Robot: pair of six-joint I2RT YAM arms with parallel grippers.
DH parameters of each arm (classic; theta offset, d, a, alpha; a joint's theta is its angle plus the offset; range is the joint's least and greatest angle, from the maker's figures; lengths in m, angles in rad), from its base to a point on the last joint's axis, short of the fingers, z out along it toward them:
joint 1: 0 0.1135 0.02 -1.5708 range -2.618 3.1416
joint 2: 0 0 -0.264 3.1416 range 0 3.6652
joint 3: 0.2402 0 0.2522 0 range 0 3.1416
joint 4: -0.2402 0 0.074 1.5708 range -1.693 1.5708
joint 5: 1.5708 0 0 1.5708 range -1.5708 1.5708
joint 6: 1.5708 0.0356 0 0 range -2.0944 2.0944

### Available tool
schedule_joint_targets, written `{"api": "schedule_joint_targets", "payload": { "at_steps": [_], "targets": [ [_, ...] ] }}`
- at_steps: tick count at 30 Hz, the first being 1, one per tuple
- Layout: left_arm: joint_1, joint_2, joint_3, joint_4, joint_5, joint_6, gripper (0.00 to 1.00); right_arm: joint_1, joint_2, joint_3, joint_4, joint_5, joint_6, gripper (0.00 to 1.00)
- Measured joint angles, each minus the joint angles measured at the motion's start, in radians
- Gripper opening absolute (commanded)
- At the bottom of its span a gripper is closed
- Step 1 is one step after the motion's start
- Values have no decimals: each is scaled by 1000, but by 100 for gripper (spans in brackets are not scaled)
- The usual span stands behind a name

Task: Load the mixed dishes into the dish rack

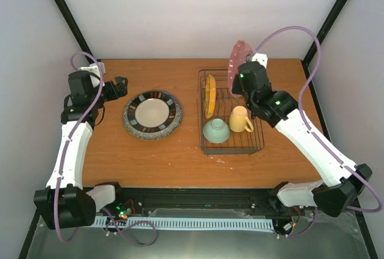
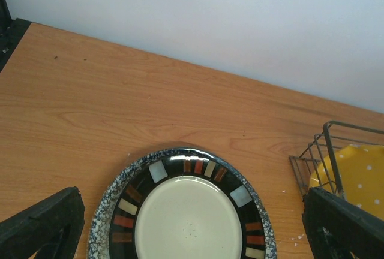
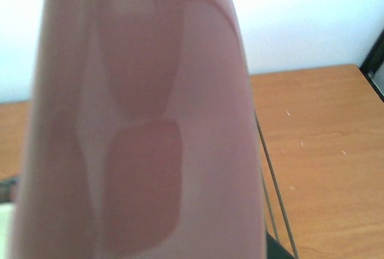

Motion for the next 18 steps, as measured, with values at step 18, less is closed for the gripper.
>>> {"api": "schedule_joint_targets", "payload": {
  "at_steps": [18],
  "targets": [
    [0,8,-17,0,-33,23,100,-31,157,-173,35,-48,-5,3]
  ]
}}
